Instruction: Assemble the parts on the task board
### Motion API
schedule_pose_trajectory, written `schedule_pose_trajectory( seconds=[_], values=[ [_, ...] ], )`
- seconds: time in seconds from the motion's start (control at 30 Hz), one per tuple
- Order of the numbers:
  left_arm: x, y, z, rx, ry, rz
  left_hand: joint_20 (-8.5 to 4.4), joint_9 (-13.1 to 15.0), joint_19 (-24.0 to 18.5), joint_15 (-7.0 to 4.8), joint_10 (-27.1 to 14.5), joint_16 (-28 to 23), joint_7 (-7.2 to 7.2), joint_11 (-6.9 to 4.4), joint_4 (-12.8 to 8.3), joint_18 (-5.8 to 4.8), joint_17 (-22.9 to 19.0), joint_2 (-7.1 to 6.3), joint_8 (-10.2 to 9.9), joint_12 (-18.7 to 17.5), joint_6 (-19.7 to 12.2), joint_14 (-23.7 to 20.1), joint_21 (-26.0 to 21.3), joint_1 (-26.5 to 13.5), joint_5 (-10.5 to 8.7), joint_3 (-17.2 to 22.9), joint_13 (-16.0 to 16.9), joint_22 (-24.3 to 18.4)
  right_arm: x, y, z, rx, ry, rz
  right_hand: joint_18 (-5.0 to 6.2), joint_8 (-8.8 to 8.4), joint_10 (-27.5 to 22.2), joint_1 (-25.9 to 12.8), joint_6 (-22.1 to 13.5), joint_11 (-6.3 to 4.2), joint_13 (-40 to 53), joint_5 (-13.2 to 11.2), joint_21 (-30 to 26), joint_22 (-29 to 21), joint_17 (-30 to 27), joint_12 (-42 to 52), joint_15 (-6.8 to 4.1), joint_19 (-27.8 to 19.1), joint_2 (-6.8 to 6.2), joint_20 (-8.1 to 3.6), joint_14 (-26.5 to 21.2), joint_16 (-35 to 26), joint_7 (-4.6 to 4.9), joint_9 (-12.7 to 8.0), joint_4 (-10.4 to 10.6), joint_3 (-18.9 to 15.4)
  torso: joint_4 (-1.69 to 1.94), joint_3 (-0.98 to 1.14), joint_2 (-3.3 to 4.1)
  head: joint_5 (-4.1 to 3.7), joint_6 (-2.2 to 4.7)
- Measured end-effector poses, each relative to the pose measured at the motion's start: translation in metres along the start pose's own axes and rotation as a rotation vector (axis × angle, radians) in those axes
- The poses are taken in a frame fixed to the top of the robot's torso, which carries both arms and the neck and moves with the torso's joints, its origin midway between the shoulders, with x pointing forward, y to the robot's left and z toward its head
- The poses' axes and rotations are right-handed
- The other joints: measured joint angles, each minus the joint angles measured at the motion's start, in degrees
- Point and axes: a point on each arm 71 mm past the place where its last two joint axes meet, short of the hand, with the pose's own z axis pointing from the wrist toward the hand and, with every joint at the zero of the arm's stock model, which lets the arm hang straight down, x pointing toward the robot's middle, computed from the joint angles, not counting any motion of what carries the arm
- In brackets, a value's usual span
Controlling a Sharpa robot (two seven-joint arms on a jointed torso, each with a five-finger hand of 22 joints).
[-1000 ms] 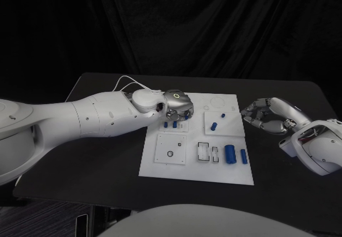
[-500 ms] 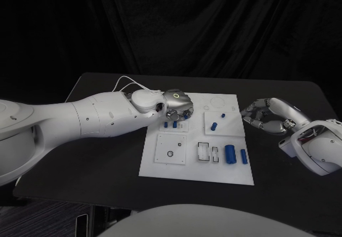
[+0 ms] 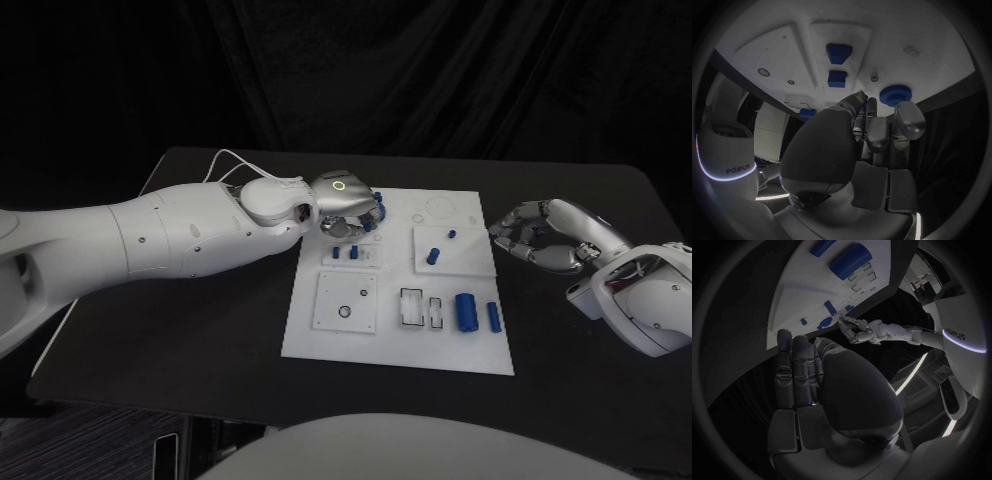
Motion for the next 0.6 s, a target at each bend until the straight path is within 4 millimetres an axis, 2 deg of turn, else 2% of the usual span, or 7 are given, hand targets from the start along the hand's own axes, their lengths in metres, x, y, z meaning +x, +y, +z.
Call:
schedule_pose_trajectory(
  seconds=[0.2, 0.4, 0.6],
  values=[
    [-0.012, 0.007, -0.015, -0.007, -0.046, 0.013, -0.47, 0.00, 0.48, -0.29, 1.45, 0.00, -0.10, -0.59, -0.18, 0.01, 2.01, -0.16, 0.00, -2.79, 0.09, 1.35, 1.43, -0.60, -0.34, 0.62, -0.82, 0.05, -0.001, -0.002, -0.001, 0.007, 0.001, -0.001, -0.01, 0.00, 0.00, 0.00, 0.00, 0.00, -0.03, 0.00, 0.00, 0.00, -0.08, 0.00, 0.00, 0.00, 0.00, 0.00, 0.00, 0.00, 0.00, 0.05, 0.00, 0.00, 0.10, 0.00, 0.00, -0.20, 0.00],
    [-0.012, 0.013, -0.025, -0.021, -0.051, 0.018, -0.47, 0.00, 0.48, -0.29, 1.63, 0.00, -0.15, -0.63, 0.03, 0.01, 1.39, -0.46, 0.00, -4.15, 0.11, 1.35, 1.36, -0.91, -1.23, 0.83, -1.15, 0.04, 0.002, -0.003, -0.002, 0.014, 0.006, 0.001, 0.00, 0.00, 0.00, 0.00, 0.00, 0.00, -0.06, 0.00, 0.00, -0.01, -0.15, 0.00, 0.00, 0.00, 0.00, 0.00, 0.00, 0.00, 0.00, 0.05, 0.00, 0.00, 0.08, -0.03, 0.02, 0.14, 0.00],
    [-0.010, 0.020, -0.027, -0.038, -0.039, 0.022, -0.47, 0.00, 0.48, -0.29, 1.83, 0.00, -0.37, -0.47, 0.03, 0.01, 1.37, -0.54, -0.36, -4.40, -0.11, 1.35, 1.05, -1.42, -1.46, 0.83, -1.27, 0.04, 0.005, -0.004, -0.002, 0.015, 0.014, 0.003, -0.01, 0.00, 0.00, 0.00, 0.00, 0.00, -0.06, 0.00, 0.00, -0.01, -0.15, 0.00, 0.00, 0.00, 0.00, 0.00, 0.00, 0.00, 0.00, 0.04, 0.00, 0.00, 0.14, -0.06, 0.08, 0.02, 0.00]
  ],
)
